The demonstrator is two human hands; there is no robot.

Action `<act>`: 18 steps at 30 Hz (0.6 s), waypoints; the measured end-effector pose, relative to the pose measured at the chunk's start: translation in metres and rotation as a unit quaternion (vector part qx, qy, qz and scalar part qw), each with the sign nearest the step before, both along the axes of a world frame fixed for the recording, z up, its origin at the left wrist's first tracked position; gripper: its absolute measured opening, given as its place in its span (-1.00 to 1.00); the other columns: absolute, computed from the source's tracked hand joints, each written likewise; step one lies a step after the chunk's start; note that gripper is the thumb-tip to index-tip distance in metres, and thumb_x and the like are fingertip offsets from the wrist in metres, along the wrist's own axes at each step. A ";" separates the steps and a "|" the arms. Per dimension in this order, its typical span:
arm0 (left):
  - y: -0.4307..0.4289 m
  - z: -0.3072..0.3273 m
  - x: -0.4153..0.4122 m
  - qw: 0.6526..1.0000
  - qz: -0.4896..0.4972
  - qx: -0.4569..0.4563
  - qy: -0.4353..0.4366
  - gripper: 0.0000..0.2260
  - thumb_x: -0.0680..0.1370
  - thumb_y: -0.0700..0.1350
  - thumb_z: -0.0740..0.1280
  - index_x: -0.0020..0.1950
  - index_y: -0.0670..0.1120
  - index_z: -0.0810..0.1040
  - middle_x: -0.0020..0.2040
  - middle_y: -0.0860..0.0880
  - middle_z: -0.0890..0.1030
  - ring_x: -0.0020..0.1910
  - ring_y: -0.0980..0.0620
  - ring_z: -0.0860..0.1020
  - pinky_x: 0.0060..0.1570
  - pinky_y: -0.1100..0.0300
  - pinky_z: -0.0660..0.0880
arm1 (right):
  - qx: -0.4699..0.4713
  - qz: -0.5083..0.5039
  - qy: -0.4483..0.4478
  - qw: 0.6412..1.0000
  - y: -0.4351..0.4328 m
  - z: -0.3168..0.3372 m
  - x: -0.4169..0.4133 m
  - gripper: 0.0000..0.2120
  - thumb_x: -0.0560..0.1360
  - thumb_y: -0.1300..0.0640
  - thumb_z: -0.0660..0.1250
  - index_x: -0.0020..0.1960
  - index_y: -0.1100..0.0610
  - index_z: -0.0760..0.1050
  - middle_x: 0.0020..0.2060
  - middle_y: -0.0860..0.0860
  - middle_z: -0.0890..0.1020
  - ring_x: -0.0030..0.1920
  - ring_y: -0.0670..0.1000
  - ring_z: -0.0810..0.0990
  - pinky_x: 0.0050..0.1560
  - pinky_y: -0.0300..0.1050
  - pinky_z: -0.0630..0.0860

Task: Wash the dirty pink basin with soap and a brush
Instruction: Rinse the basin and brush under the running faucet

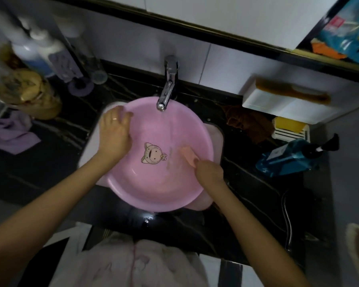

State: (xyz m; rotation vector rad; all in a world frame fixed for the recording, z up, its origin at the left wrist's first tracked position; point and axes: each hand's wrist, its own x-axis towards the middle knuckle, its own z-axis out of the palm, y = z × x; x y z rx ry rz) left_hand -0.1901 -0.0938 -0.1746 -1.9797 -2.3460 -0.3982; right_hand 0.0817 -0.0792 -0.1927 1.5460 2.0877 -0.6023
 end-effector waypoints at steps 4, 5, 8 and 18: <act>-0.016 0.007 -0.021 0.976 0.137 -0.073 -0.156 -0.44 0.37 -0.28 0.37 0.35 -0.20 0.31 0.23 -0.30 0.36 0.01 -0.33 0.47 -0.08 -0.11 0.47 | 0.005 0.027 -0.036 0.999 0.003 0.003 0.004 -0.71 0.63 0.13 0.03 0.24 0.17 0.44 0.14 0.12 0.55 0.07 0.11 0.55 -0.03 -0.08 0.49; -0.018 0.006 -0.025 0.966 0.154 -0.086 -0.191 -0.50 0.40 -0.25 0.35 0.32 -0.20 0.32 0.19 -0.28 0.41 -0.02 -0.32 0.49 -0.12 -0.08 0.47 | -0.001 0.032 -0.035 0.999 0.004 0.004 0.004 -0.70 0.62 0.14 0.04 0.26 0.16 0.43 0.15 0.12 0.54 0.07 0.12 0.55 -0.05 -0.08 0.49; -0.024 0.010 -0.036 0.954 0.138 -0.080 -0.256 -0.64 0.44 -0.21 0.33 0.22 -0.20 0.40 0.02 -0.26 0.55 -0.08 -0.24 0.53 -0.14 0.00 0.46 | -0.042 0.055 -0.069 0.995 0.005 0.012 -0.002 -0.66 0.63 0.08 0.06 0.36 0.12 0.36 0.19 0.09 0.51 0.07 0.09 0.54 -0.06 -0.12 0.50; -0.010 0.055 -0.038 0.892 0.125 0.015 -0.434 -0.74 0.37 -0.40 0.31 0.01 -0.17 0.47 -0.07 -0.12 0.49 -0.12 -0.07 0.49 -0.18 0.10 0.48 | -0.018 -0.110 0.121 0.986 0.021 0.029 -0.005 -0.64 0.64 -0.05 0.01 0.36 0.00 0.39 0.08 0.09 0.59 0.00 0.09 0.57 0.06 -0.02 0.51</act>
